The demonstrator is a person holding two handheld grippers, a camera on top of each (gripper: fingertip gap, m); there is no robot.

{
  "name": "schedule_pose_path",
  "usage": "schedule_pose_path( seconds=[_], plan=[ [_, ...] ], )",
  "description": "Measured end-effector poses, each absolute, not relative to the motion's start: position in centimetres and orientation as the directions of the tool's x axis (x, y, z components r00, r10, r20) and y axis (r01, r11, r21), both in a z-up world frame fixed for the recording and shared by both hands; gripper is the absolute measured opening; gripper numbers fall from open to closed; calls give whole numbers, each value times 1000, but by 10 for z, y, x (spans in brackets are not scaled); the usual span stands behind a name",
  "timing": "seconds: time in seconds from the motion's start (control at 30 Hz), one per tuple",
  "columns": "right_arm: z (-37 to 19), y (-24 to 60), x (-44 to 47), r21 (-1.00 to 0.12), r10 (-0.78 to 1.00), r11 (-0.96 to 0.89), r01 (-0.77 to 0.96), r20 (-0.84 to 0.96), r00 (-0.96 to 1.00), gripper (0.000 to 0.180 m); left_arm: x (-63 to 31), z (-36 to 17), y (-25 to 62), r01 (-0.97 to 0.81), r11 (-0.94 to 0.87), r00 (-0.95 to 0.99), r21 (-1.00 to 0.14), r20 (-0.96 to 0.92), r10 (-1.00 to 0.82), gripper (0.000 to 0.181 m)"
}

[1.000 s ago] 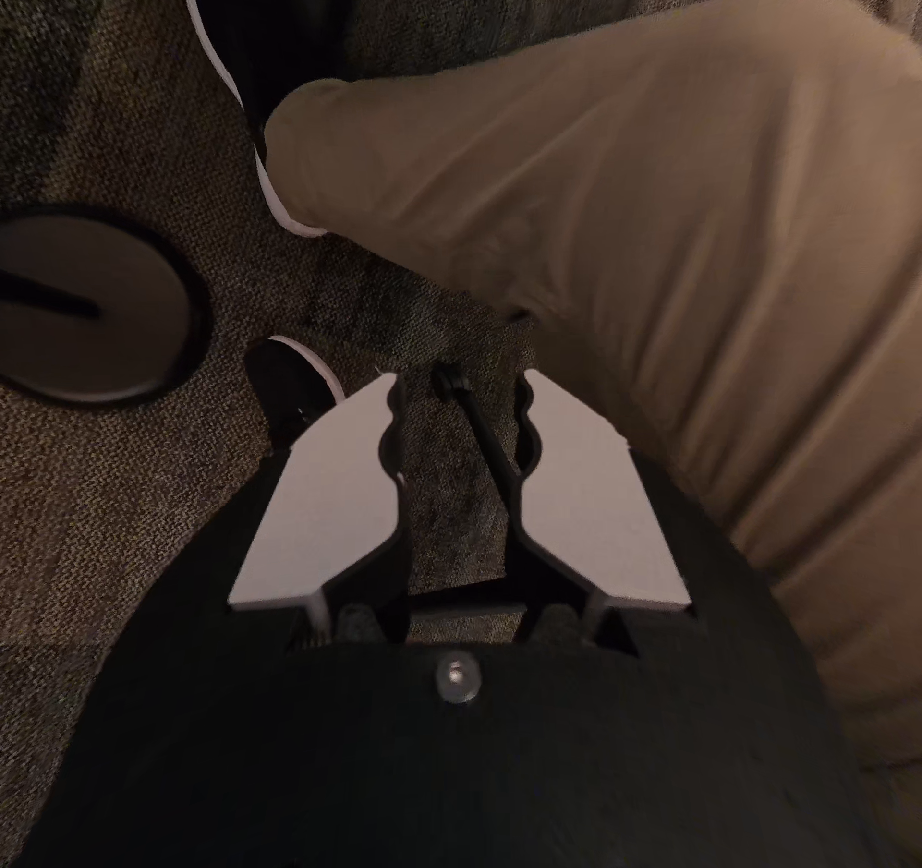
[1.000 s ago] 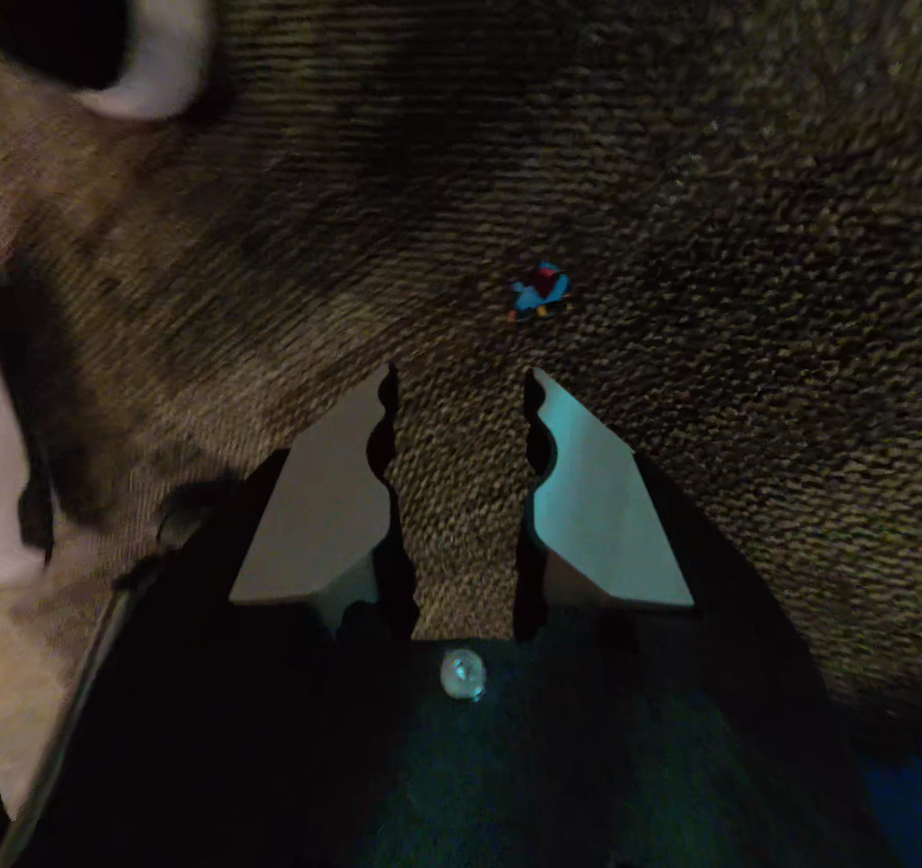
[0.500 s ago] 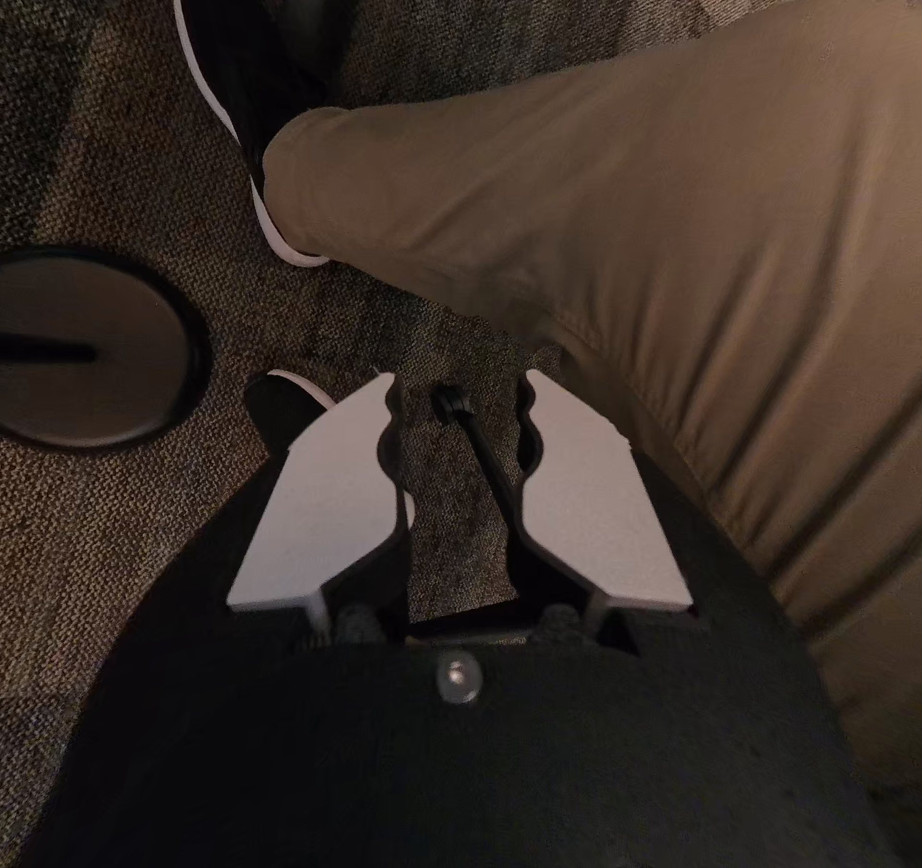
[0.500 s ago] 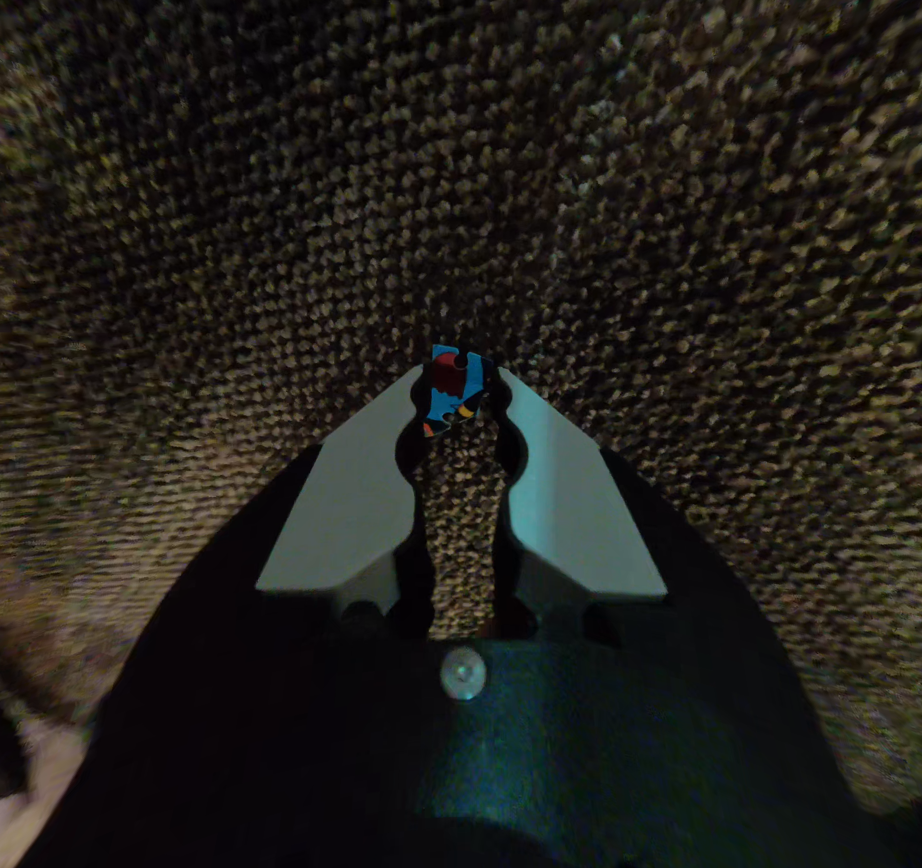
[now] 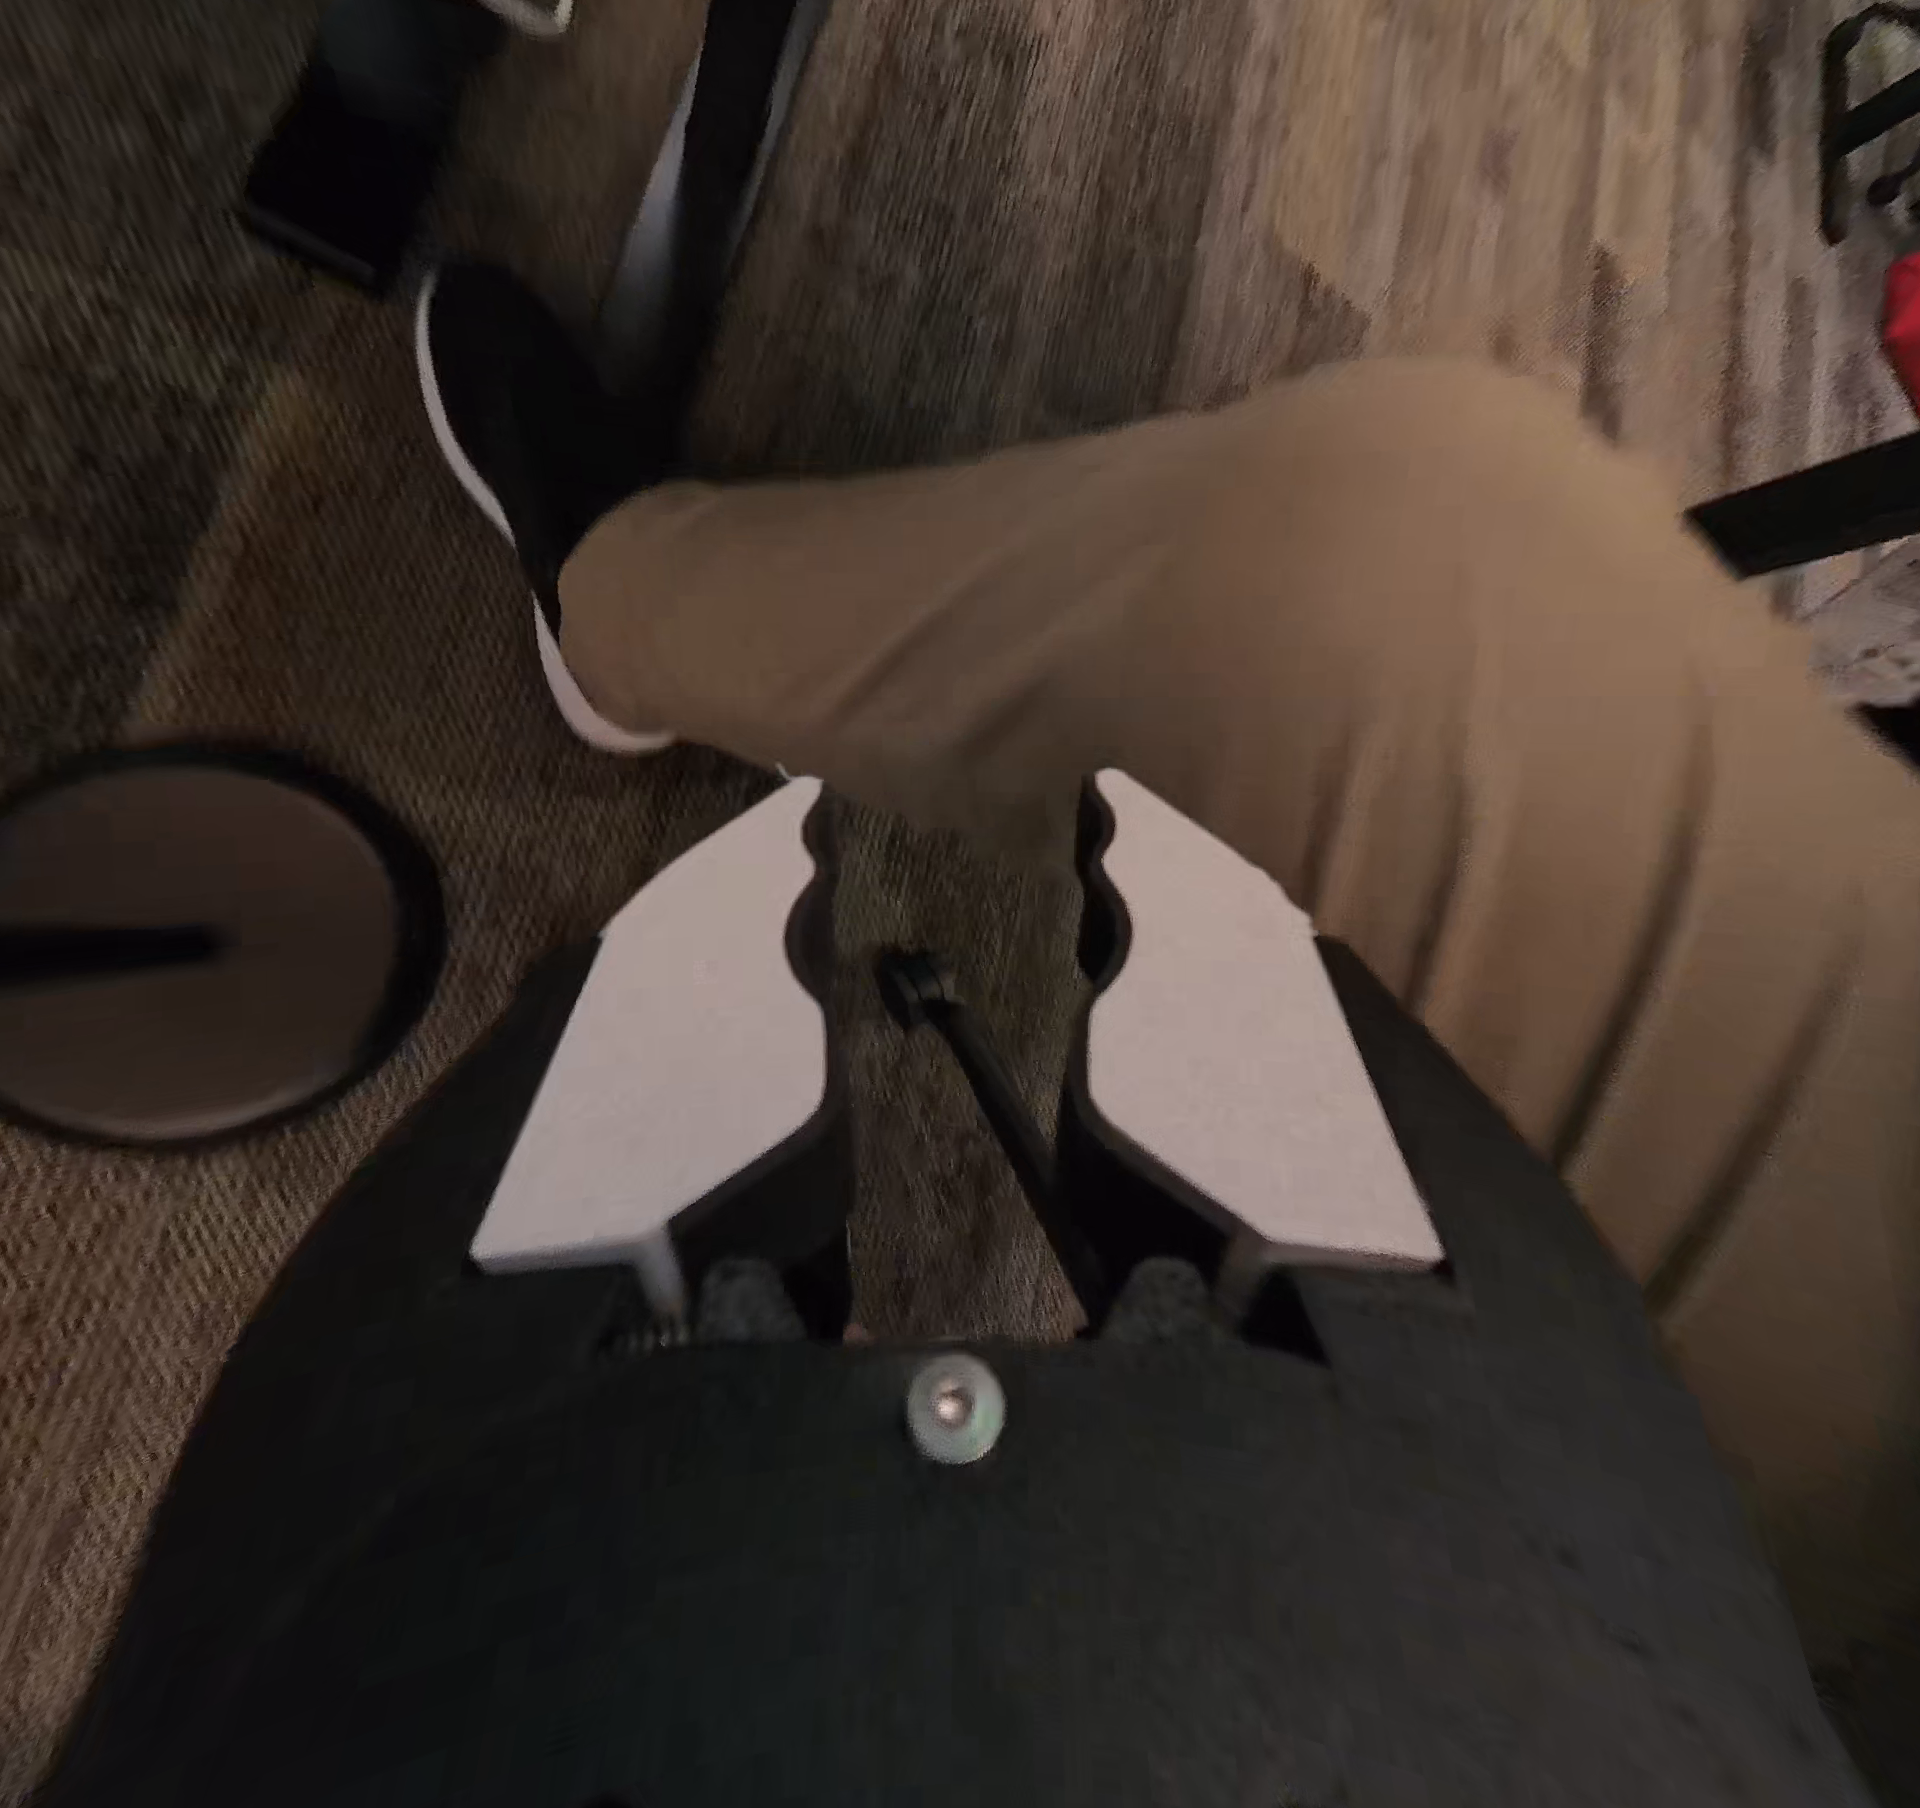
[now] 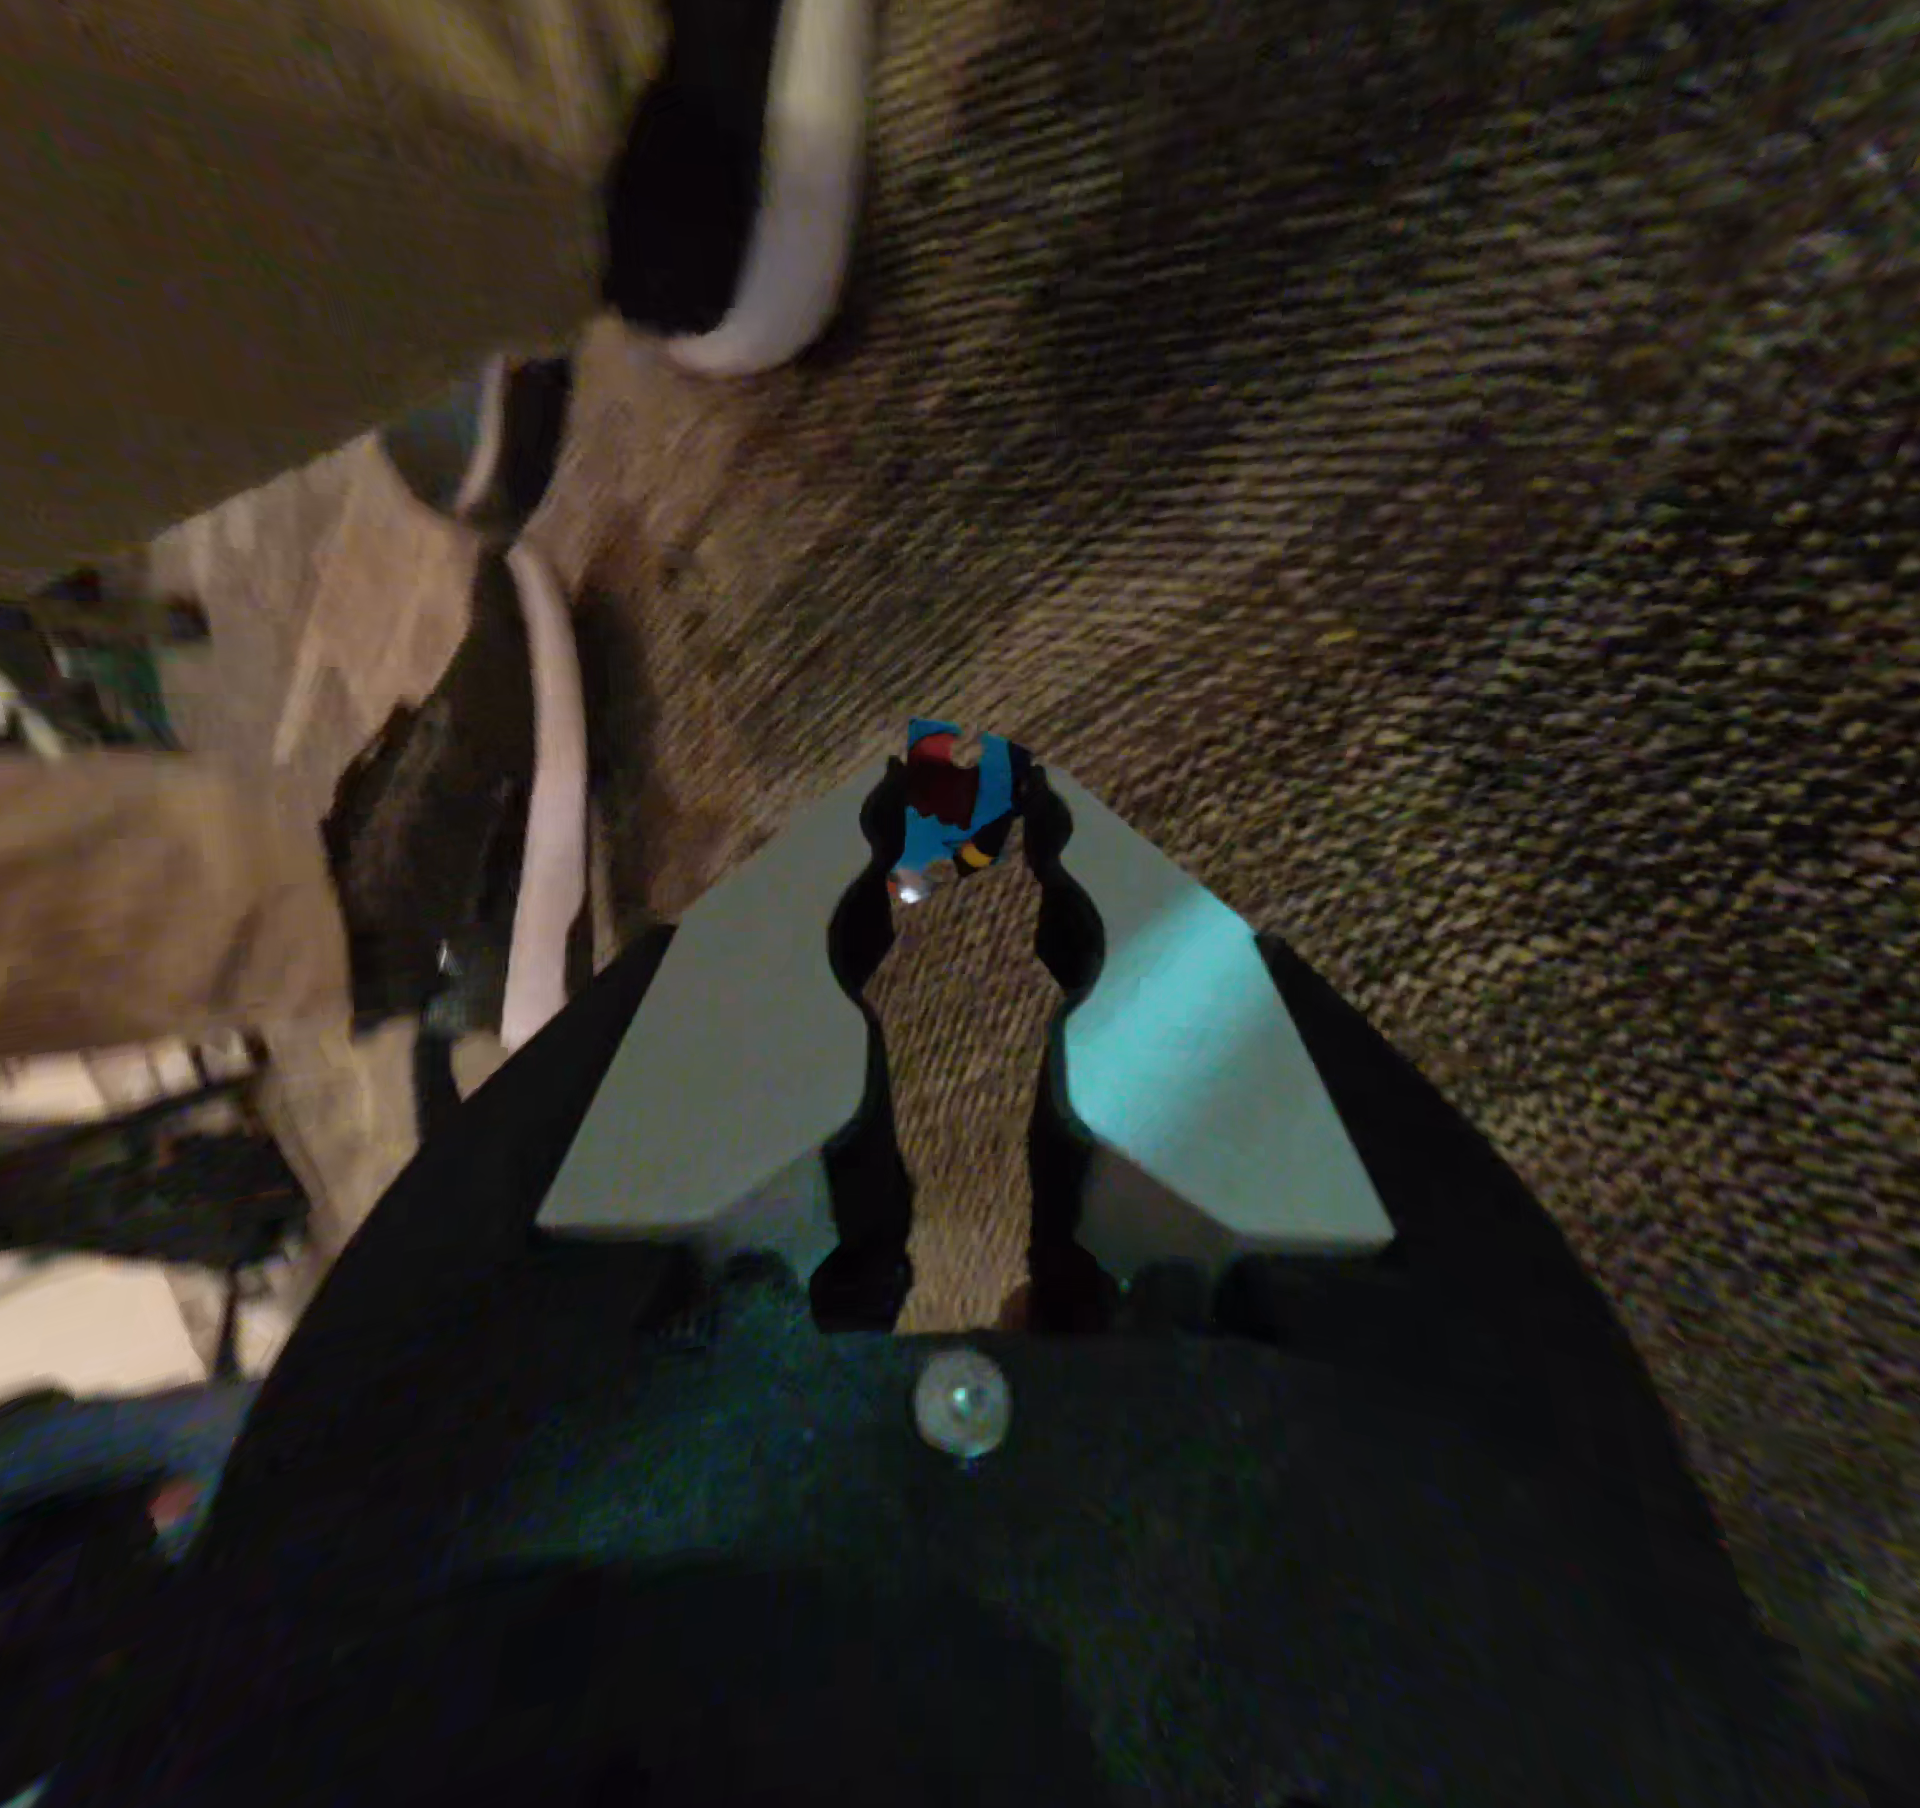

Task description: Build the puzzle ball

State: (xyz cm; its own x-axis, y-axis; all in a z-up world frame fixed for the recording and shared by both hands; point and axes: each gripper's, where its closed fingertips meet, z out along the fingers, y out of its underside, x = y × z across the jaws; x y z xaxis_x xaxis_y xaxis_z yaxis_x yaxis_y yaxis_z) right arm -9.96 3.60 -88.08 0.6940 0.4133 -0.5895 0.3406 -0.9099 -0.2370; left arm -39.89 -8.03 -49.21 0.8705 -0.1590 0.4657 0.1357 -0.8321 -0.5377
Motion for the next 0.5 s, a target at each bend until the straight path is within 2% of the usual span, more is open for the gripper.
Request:
schedule_pose_path(
  seconds=[0.1,0.17,0.37,0.5],
  plan=[
    [-803,-5,-99,-328,658,-748,577,-482,579,21,-392,-452,-56,121,-771,866,-625,447,-226,44],
    [-750,-21,-93,-391,767,-639,662,-383,514,21,-384,-422,-42,121,-727,854,-676,445,-271,44],
    [-581,-51,-96,-585,899,-425,691,-185,397,21,-360,-333,-18,15,-589,840,-808,330,-432,44],
    [-436,-39,-104,-734,932,-253,630,-11,362,21,-351,-292,-14,-18,-497,836,-868,260,-484,43]
  ],
)
